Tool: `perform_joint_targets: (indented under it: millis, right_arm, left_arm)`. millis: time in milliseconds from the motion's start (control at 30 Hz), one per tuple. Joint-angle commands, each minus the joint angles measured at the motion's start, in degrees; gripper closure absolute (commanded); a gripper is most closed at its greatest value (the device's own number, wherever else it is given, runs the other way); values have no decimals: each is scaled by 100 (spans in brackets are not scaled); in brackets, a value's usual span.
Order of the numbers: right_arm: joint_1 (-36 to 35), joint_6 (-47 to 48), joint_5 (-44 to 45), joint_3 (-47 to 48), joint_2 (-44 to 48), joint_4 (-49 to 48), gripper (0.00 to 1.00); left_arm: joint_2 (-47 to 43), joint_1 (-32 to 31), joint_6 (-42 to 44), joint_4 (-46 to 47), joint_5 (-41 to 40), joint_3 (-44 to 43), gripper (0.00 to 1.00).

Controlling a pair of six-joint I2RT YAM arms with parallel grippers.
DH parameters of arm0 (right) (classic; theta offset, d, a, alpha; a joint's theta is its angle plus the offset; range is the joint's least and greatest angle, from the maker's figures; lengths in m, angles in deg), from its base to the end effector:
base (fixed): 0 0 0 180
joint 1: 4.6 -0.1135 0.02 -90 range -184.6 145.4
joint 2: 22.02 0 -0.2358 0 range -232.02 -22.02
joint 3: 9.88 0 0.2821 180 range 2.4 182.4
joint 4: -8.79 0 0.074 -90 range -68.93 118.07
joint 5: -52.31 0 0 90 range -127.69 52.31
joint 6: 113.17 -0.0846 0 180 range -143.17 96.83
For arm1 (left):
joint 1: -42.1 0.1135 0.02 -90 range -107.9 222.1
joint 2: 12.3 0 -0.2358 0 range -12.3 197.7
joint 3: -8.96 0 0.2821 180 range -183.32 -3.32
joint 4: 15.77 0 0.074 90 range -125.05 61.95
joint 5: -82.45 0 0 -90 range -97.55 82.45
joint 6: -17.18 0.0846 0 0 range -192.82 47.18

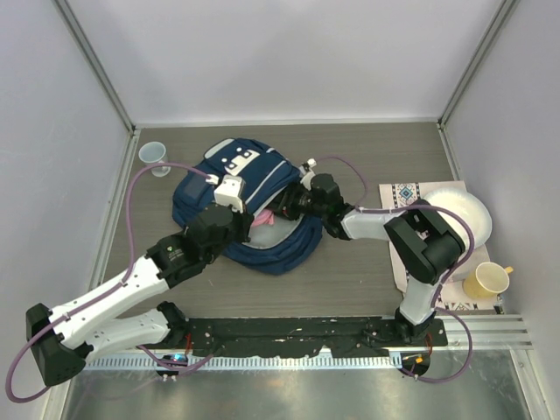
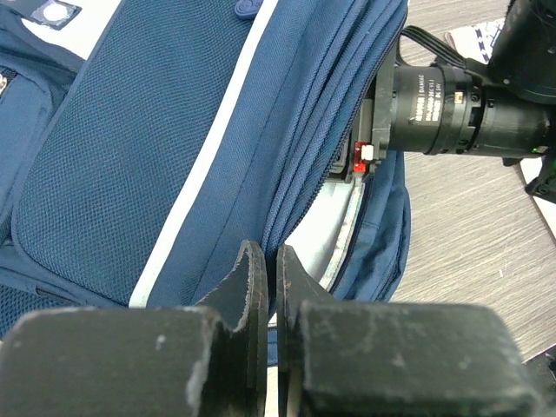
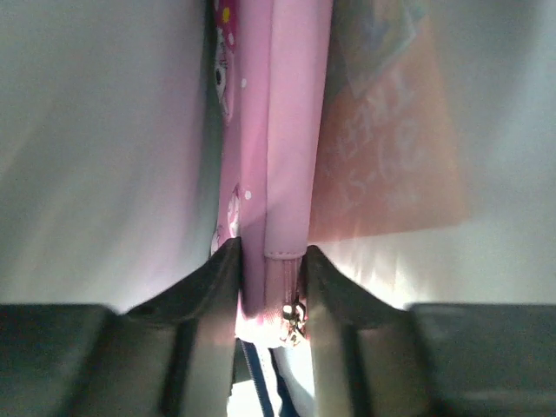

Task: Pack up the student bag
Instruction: Place the stationery in the student bag.

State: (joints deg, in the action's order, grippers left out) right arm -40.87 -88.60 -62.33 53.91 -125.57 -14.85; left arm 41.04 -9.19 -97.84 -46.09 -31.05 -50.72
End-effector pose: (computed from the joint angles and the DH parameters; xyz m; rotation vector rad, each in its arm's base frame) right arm 0.3315 0.2870 0.1204 0.1985 2.1584 1.5421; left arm 0.2127 -0.2115 0.2722 0.1879 1.9732 -0.4671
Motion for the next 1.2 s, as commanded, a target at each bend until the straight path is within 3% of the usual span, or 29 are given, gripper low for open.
perform_joint_targets:
  millis: [0,67,300,433,633,667,700,800,867,1000,1167]
  right_arm:
    - [32,539,731,-281,930,73,55]
    - [41,924,925,-474,1265,479,48]
    - [24,1603,1901,-1124,2654,1912,35]
    - [32,1612,2244,-1327,3146,2326,34]
    - [32,1393,3746,-1652,4043,2845,30]
    - [32,1410,3843,-1670,4122,2854,30]
    - [32,1427,4027,-1653,4254,2941,30]
    - [32,1454,4143,-1556,4343,3047,27]
    - [32,1489,4108,-1442,4317,3117,26]
    - [41,1419,3827,-1345,4141,3215,26]
    - [32,1243,3257,-1520,3948,2916,25]
  left_arm:
    - [-201,-22,-65,521,-57,-24,100]
    - [-175,-13,-91,565,-75,11,100]
    - [123,-22,-100,714,39,-77,100]
    - [229,-13,-74,785,127,-129,100]
    - [422,-13,-73,627,276,-199,99]
    - [605,-4,-82,435,329,-252,95]
    - [686,-13,-91,320,512,-392,75]
    - [932,-13,-196,-260,549,-691,33]
    - [845,-13,-302,-462,488,-692,26]
    - [100,-13,-478,-533,102,-473,2]
    - [-281,101,-898,-1015,-777,-349,0]
